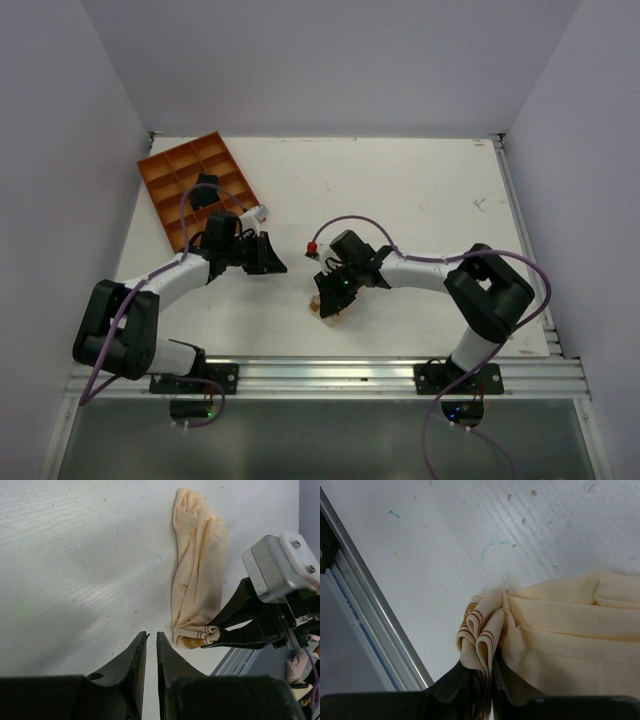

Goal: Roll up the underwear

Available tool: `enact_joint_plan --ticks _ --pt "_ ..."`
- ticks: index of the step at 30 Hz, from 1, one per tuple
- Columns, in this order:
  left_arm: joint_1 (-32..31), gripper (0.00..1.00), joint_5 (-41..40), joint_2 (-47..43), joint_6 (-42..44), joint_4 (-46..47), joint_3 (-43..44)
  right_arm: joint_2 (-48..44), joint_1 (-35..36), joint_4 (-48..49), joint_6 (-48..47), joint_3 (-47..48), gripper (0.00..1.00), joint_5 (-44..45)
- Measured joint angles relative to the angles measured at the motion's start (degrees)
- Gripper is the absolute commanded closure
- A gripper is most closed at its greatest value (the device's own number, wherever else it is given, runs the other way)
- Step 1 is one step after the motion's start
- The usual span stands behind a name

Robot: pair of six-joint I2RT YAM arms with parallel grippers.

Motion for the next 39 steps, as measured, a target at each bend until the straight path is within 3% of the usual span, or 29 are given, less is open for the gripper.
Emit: enact_joint_plan --ticks 5,10,13,19,24,39 --pt "0.0 0.82 3.2 -0.2 6.5 -0.5 2.7 0.6 -1.6 0.1 -0.3 -0.2 1.0 -3.2" --pt "0.0 0.79 11.4 -4.7 15.3 2.8 3.1 1.3 -3.1 0.3 -0.5 -0.2 1.0 -5.9" --pt "-0.5 0.71 16.8 -2.9 22.2 3.2 3.3 1.9 -4.0 0.8 -0.5 -0.4 1.0 -7.8" --pt "-7.1 0.63 19.5 1.8 32.3 -0.4 3.1 3.4 -5.1 1.8 -0.3 -0.4 1.0 -11.3" --pt "-9.2 0.54 20.6 7.8 35.2 -1.1 3.2 3.9 -5.5 2.5 -0.2 -0.6 1.0 -12.9" --pt "-11.7 0.51 21.3 15.3 30.3 5.1 5.0 5.3 -6.4 3.7 0.0 -0.7 1.0 -16.2"
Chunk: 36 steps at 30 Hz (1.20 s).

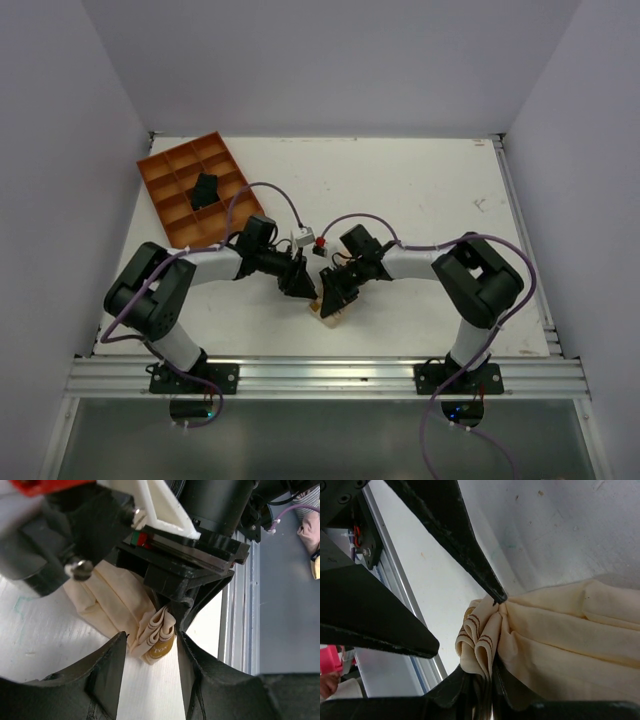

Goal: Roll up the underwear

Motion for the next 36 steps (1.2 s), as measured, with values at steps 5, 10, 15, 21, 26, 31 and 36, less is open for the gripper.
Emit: enact_joint_plan --ticks 5,10,15,21,26,31,36 --pt "-1.3 0.51 0.5 1.3 -2.4 3.4 0.0 0.2 -0.3 0.0 0.0 0.0 1.0 -0.5" --pt "-2.0 0.52 0.6 3.6 -2.6 3.3 0.0 0.8 -0.5 0.2 0.0 0.0 1.0 -1.4" --pt "-2.4 0.6 0.6 4.9 -2.6 3.1 0.0 1.1 -0.5 0.4 0.2 0.1 0.99 -1.9" --pt "-2.6 0.95 2.5 7.6 -2.4 2.7 1.6 1.4 -0.9 -0.2 2.0 0.3 0.86 -1.4" --pt "-2.6 1.0 3.3 10.0 -2.5 1.5 3.9 1.5 -1.4 -1.8 4.1 0.7 0.7 -0.5" --pt "-2.7 1.0 3.2 10.7 -2.4 1.4 4.7 -0.5 -1.4 -4.7 5.5 0.8 0.64 2.4" --pt "-2.8 1.0 2.1 11.1 -3.0 1.4 5.3 -4.3 -1.4 -9.0 5.7 0.7 0.57 8.5"
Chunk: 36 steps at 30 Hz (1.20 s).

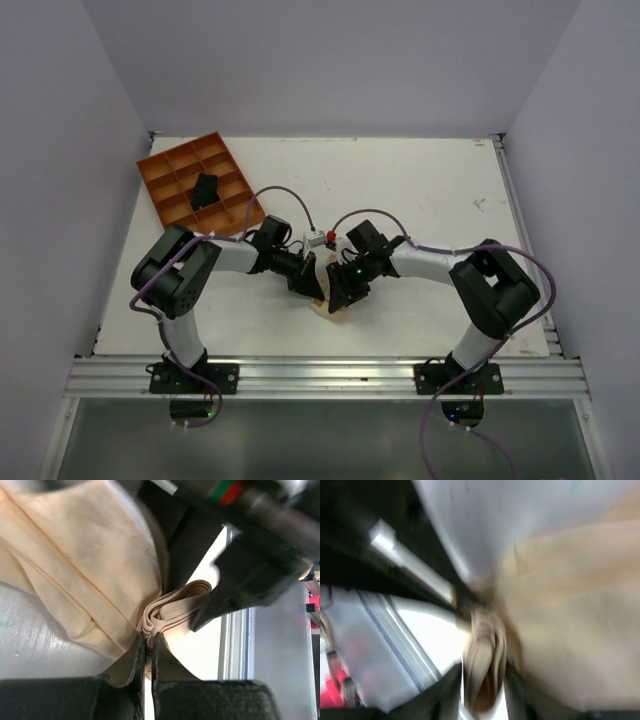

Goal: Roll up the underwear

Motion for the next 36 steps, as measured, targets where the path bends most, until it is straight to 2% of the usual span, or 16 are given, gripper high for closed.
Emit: enact_joint_plan --ticks 5,9,18,24,27,36 --pt "0.0 1.0 -0.7 0.5 -1.3 0.0 0.3 -6.1 0.6 -2.3 -0.3 -1.0 0.56 5.8" --pt "0.0 1.0 -1.5 0.5 -2.0 -0.1 0.5 -10.1 1.0 -3.1 -0.3 -1.6 0.59 9.0" --pt "0.0 1.0 -2.3 0.5 -3.6 -0.1 0.5 -18.5 1.0 -3.0 1.4 -1.7 0.73 18.0" --pt "0.0 1.0 -2.7 0.5 -4.5 -0.3 0.6 -20.1 2.5 -1.1 3.8 -5.4 0.87 20.4" --pt "0.0 1.0 -2.9 0.6 -4.7 -0.5 0.7 -20.2 4.1 0.0 5.1 -6.1 0.9 20.3" --pt "0.0 1.0 -2.9 1.0 -5.1 -0.9 1.1 -19.1 7.9 3.6 7.3 -6.3 0.93 20.5"
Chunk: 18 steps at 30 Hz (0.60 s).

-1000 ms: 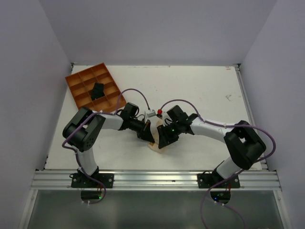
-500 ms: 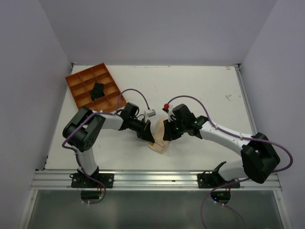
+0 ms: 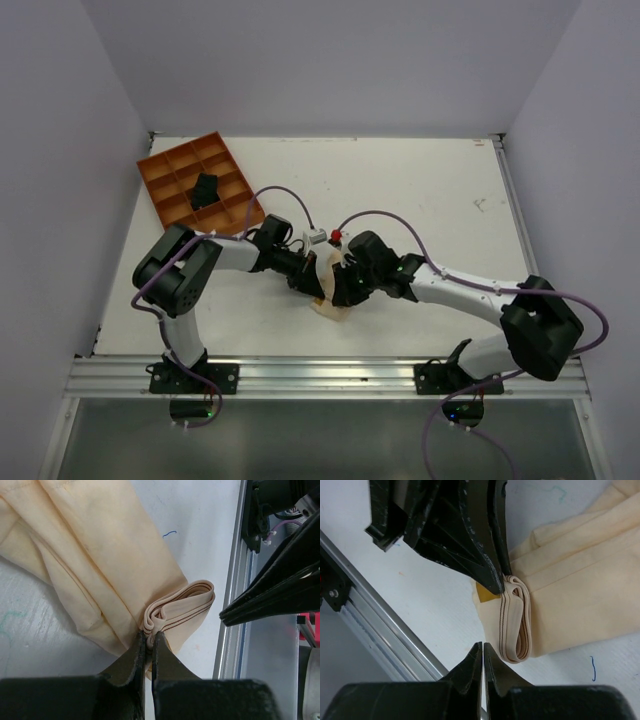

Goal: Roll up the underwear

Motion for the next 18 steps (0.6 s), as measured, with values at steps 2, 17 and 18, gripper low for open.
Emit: enact_joint_plan --ticks 2,17,18 --pt "0.0 1.0 0.0 0.0 -0.1 0.0 0.1 1.5 0.3 0.2 0.0 0.0 0.94 0.7" --pt "-0.3 1.0 -1.0 1.5 0.0 -6.1 3.7 4.3 2.3 -0.4 -1.0 -1.6 0.85 8.0" --pt "-0.3 1.0 -1.0 1.8 0.0 -6.6 4.1 3.5 3.0 -1.7 -1.4 -1.1 0.79 9.2"
